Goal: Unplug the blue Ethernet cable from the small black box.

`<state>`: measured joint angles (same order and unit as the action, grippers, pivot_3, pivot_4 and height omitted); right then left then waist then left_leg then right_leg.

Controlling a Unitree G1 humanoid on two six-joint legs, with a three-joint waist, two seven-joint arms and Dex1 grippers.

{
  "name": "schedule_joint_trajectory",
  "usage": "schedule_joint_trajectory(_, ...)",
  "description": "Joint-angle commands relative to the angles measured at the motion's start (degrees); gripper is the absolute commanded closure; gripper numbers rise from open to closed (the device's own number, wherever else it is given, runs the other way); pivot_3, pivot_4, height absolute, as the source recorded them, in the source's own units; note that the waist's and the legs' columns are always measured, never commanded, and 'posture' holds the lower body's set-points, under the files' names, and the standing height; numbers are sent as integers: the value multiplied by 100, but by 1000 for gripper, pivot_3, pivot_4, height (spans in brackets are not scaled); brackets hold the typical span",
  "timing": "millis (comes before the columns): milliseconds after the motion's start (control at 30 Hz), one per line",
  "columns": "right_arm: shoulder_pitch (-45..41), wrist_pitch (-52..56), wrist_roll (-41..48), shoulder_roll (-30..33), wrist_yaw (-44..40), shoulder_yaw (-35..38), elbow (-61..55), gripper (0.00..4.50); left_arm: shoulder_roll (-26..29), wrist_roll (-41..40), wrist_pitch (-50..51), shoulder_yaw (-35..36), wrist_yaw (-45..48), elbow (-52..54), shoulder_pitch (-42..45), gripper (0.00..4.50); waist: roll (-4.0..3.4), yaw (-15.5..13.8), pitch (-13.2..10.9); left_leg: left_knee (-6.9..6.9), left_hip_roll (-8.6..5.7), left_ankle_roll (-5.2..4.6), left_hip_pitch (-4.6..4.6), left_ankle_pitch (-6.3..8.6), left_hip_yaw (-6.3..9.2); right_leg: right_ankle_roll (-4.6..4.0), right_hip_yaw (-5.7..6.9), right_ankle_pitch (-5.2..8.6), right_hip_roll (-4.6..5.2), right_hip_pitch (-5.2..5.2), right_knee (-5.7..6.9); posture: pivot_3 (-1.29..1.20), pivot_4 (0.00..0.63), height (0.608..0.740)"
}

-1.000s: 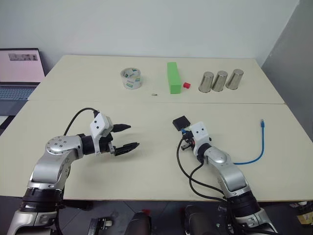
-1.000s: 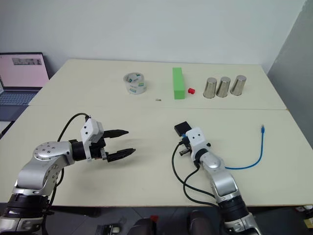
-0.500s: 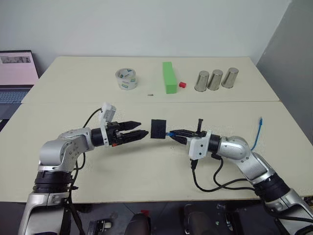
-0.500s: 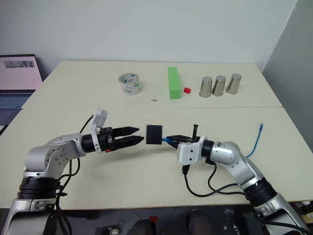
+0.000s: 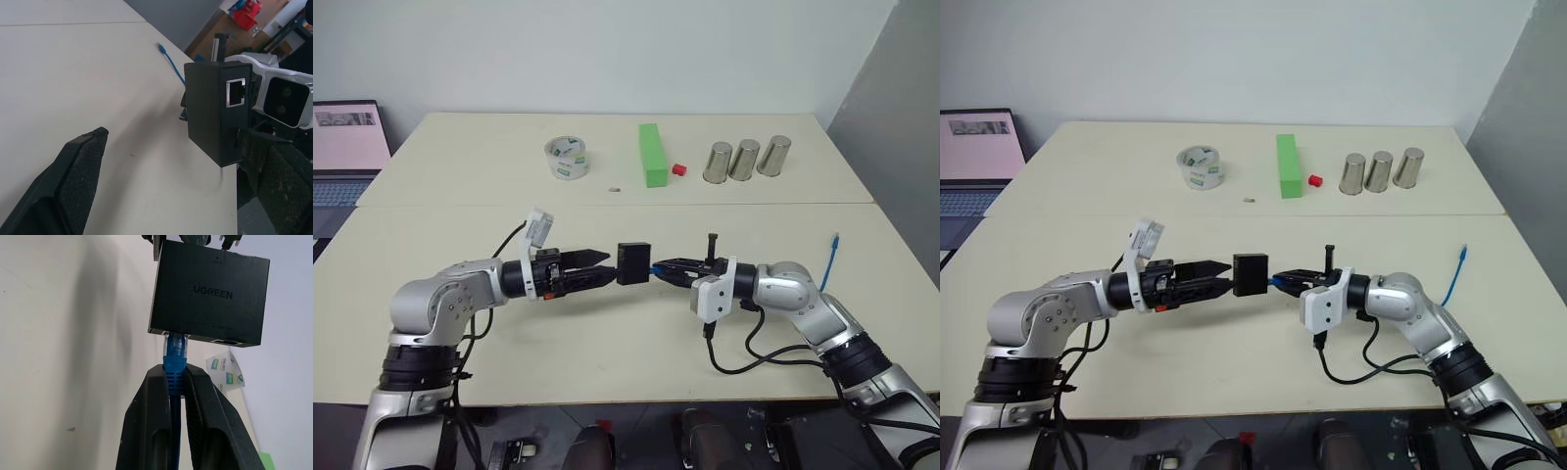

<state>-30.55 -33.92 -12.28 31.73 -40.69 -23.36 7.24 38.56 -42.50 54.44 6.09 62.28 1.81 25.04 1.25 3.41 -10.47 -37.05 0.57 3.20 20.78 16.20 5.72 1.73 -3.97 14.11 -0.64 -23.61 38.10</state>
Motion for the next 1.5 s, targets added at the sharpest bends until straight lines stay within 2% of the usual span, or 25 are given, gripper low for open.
schedule_joint_trajectory(33, -128, -229, 59, 33, -104, 90, 4, 4374, 280, 137, -330, 120, 135, 10, -118, 0, -1, -17, 0, 0, 0, 0, 0, 0, 3, -1, 3, 0, 0, 0, 0, 0, 150, 740)
schedule_joint_trajectory(367, -192, -382, -118, -4, -99, 76, 46, 4375, 146, -283, -75, 59, 164, 420, -210, 0, 0, -54, 0, -2, -3, 1, 3, -1, 3, -3, 4, -1, 2, 3, -3, 0, 150, 740)
schedule_joint_trajectory(567, -80, -311, -91, 77, -117, 150, 142, 4375, 615, -194, -236, 195, 435, 397, -535, 0, -1, -20, -1, -1, -2, 1, 0, -1, 1, -4, 1, -1, 2, 2, -2, 0, 150, 740)
schedule_joint_trajectory(833, -22, -157, 16, -45, -177, 113, -262, 4375, -86, -227, -425, 34, -105, 388, -366, 0, 0, -53, 0, -6, -4, 2, 2, -1, 2, -7, 2, -4, 2, 5, -4, 0, 150, 740)
schedule_joint_trajectory(1200, 25, 56, 36, -108, -293, 99, -578, 4377, -309, -326, -200, -143, -170, 352, -215, 0, 0, -51, 0, -6, -3, 2, 1, -1, 6, -9, 5, -4, 1, 5, 0, 0, 150, 740)
schedule_joint_trajectory(1500, -5, 104, 3, -133, -285, 111, -624, 4378, -240, -540, 137, -73, -59, 145, -83, 1697, 0, -48, 0, -4, -3, 3, 1, -2, 6, -9, 5, -4, 1, 5, -2, 0, 150, 740)
